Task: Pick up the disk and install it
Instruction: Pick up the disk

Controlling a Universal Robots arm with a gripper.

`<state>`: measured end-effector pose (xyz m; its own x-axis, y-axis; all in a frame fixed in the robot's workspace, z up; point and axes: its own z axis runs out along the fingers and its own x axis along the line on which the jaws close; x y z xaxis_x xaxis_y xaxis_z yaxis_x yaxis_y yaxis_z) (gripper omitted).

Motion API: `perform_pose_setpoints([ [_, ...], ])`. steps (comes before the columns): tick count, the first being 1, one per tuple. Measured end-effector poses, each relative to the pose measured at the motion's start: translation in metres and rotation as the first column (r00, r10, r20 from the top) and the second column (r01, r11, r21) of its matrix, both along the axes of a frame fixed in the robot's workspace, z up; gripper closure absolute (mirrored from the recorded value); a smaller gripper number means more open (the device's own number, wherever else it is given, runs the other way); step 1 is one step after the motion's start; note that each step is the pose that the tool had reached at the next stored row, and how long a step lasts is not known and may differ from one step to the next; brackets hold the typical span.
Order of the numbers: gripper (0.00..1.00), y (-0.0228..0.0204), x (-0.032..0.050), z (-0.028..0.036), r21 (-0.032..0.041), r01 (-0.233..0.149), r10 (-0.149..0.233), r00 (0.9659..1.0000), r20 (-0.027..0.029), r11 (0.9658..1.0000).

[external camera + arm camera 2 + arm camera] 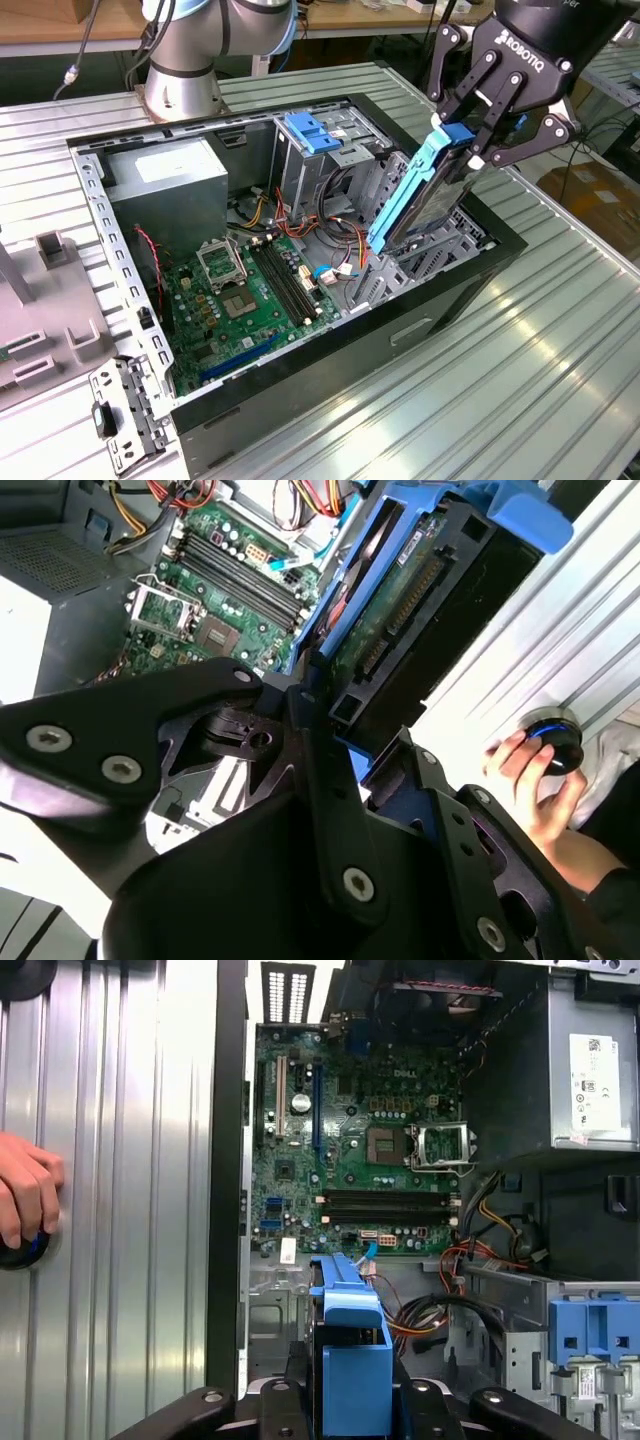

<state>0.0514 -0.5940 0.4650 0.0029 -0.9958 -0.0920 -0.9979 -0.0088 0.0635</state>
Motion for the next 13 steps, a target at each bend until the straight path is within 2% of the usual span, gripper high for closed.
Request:
perform_pose_setpoints([
  [5, 0.63, -0.0010, 0.0092, -0.0010, -0.0001, 0.000, 0.000, 1.0000, -0.0006, 1.0000],
  [13, 0.63, -0.0038, 0.0294, -0.0010, 0.0000, 0.000, 0.000, 1.0000, -0.0033, 1.0000],
])
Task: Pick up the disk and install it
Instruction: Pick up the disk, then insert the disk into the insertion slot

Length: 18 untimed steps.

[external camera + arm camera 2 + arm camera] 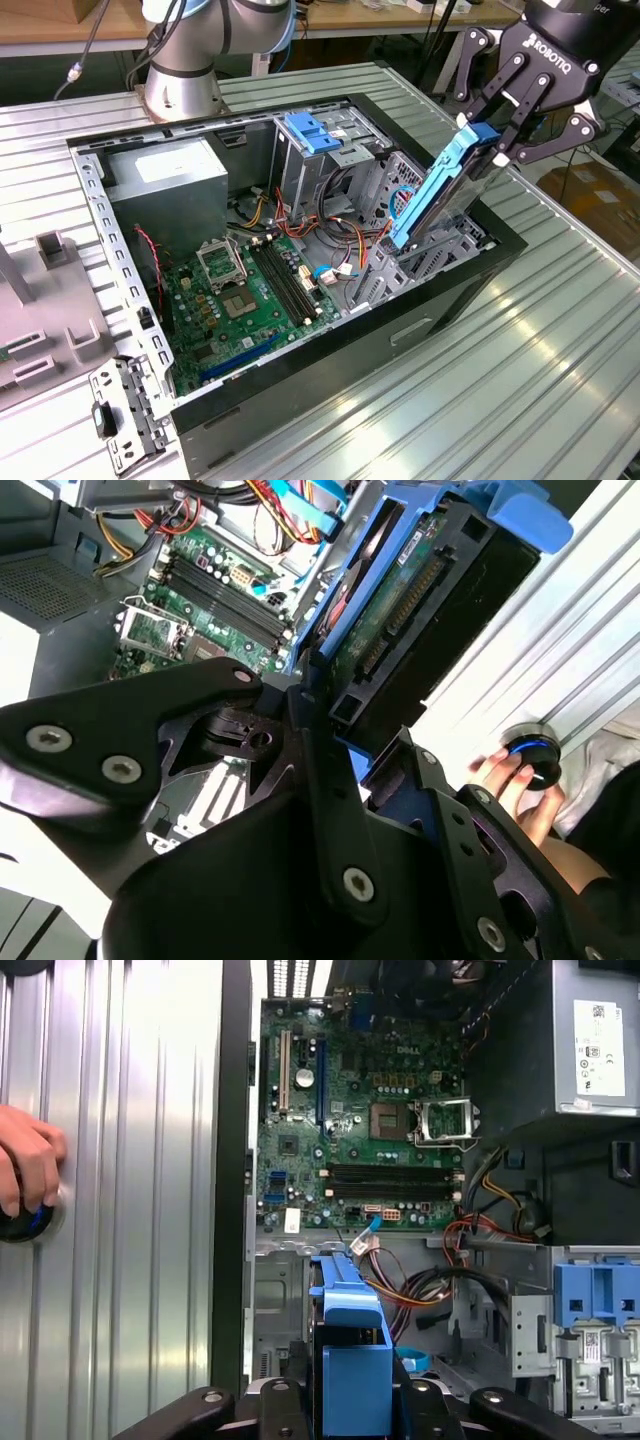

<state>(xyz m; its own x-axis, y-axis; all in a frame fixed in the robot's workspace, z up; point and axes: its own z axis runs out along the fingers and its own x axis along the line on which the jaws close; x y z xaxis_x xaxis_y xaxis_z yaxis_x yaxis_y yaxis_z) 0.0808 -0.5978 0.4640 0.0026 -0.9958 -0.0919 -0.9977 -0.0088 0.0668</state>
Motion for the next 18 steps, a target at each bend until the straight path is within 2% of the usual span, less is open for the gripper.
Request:
perform_pose_setpoints([
  [7, 0.63, 0.0000, 0.0064, 0.0000, 0.0000, 0.000, 0.000, 1.0000, -0.0001, 1.0000],
  [18, 0.63, 0.0000, 0.0064, -0.0003, 0.0000, 0.000, 0.000, 1.0000, -0.0001, 1.0000],
])
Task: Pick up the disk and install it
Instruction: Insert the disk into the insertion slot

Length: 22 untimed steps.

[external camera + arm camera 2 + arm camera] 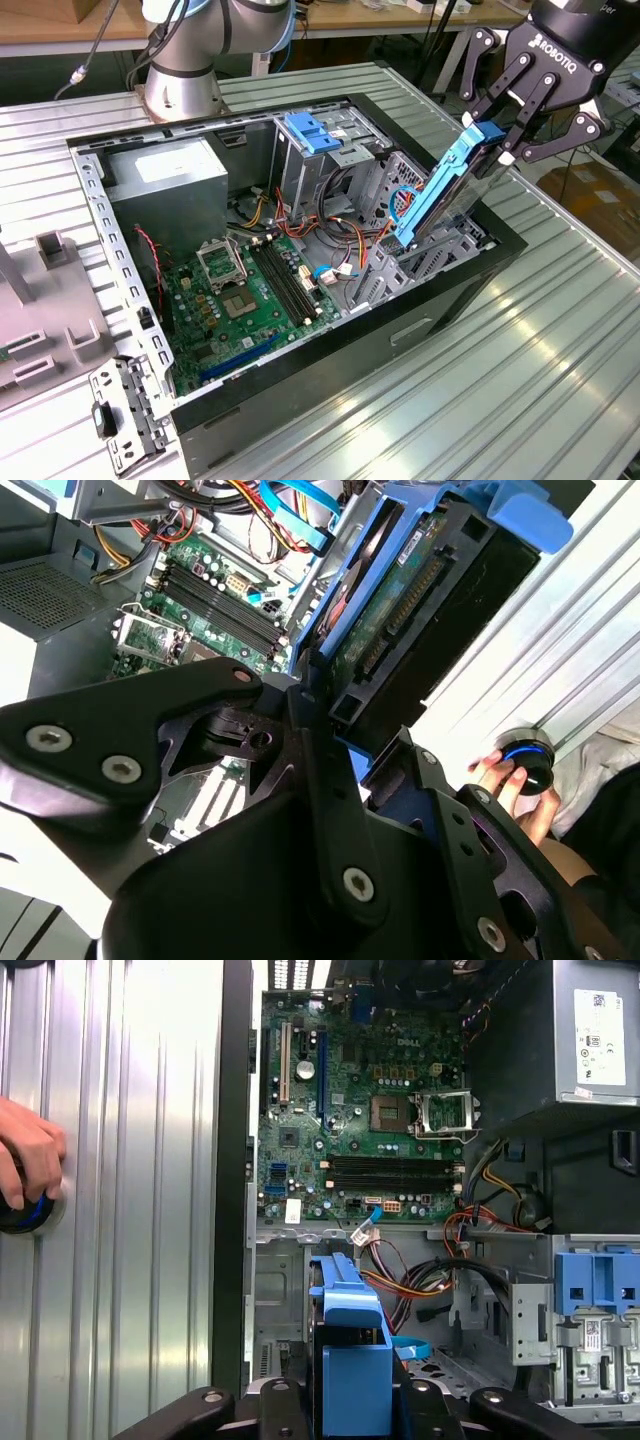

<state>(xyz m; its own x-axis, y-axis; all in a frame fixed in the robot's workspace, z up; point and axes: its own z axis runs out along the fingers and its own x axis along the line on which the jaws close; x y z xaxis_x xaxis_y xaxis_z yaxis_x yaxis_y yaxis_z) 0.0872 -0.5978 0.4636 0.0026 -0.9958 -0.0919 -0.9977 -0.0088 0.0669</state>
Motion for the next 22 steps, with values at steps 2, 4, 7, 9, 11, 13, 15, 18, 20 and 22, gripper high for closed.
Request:
perform_pose_setpoints([
  [2, 0.63, 0.0000, -0.0001, -0.0001, 0.0000, 0.000, 0.000, 1.0000, 0.0000, 1.0000],
  [4, 0.63, 0.0000, -0.0001, -0.0002, 0.0001, 0.000, 0.000, 1.0000, 0.0000, 1.0000],
  [7, 0.63, 0.0000, -0.0002, -0.0021, 0.0000, 0.000, 0.000, 1.0000, 0.0000, 1.0000],
  [9, 0.63, 0.0000, -0.0004, -0.0033, 0.0000, 0.000, 0.000, 1.0000, 0.0000, 1.0000],
  [11, 0.63, 0.0000, -0.0023, -0.0040, -0.0001, 0.000, 0.000, 1.0000, 0.0000, 1.0000],
  [13, 0.63, 0.0002, -0.0038, -0.0045, 0.0000, 0.000, 0.000, 1.0000, 0.0000, 1.0000],
  [15, 0.63, 0.0011, -0.0041, -0.0102, -0.0001, 0.000, 0.000, 1.0000, -0.0001, 1.0000],
  [18, 0.63, 0.0043, -0.0042, -0.0136, 0.0003, 0.000, 0.000, 1.0000, 0.0000, 1.0000],
  [20, 0.63, 0.0057, -0.0045, -0.0150, 0.0001, 0.000, 0.000, 1.0000, 0.0000, 1.0000],
  [22, 0.63, 0.0069, -0.0061, -0.0164, 0.0003, 0.002, -0.002, 1.0000, 0.0000, 1.0000],
])
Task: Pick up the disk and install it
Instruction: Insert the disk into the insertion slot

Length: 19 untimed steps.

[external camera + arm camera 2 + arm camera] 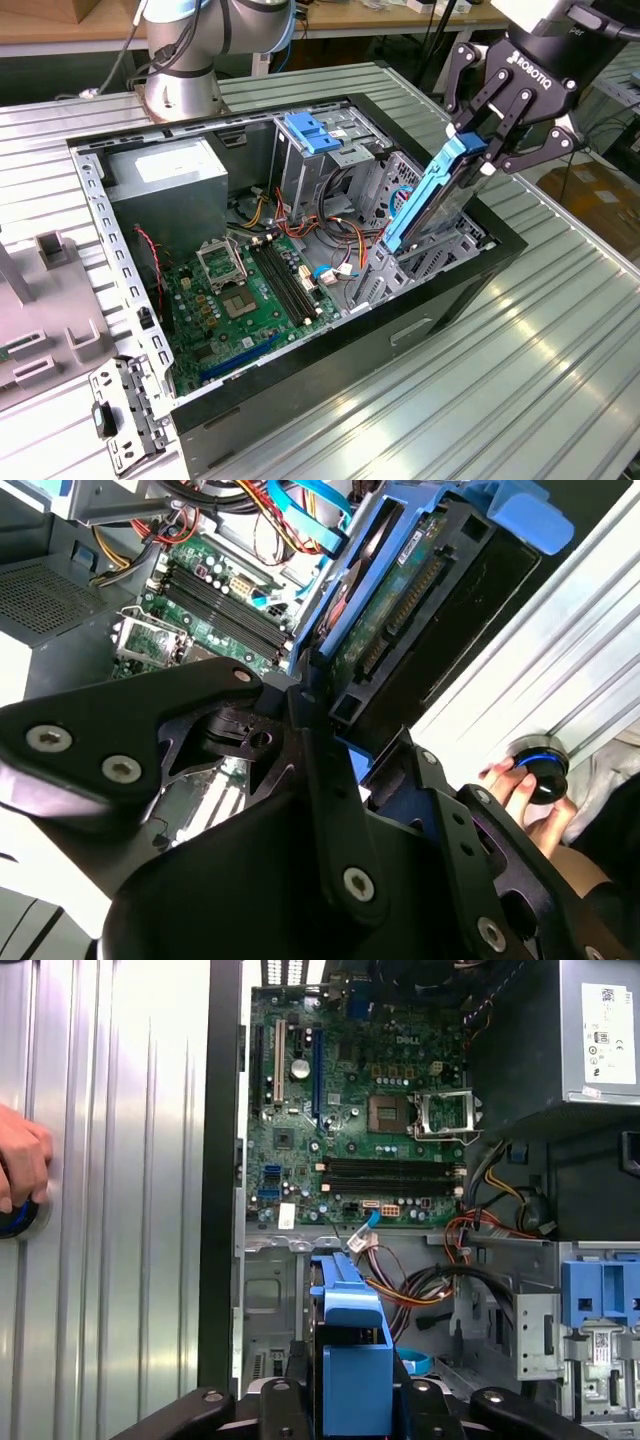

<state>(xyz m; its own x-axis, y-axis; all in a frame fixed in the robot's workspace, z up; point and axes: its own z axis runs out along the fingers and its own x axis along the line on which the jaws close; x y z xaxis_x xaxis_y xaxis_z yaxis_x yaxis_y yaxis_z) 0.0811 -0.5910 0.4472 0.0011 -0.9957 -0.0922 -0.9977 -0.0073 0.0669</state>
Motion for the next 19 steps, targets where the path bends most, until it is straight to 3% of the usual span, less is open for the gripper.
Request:
perform_pose_setpoints([
  [3, 0.63, 0.0004, -0.0033, -0.0020, -0.0001, 0.002, -0.002, 1.0000, 0.0000, 1.0000],
  [19, 0.63, 0.0001, -0.0034, -0.0200, -0.0006, 0.002, -0.002, 1.0000, 0.0000, 1.0000],
])
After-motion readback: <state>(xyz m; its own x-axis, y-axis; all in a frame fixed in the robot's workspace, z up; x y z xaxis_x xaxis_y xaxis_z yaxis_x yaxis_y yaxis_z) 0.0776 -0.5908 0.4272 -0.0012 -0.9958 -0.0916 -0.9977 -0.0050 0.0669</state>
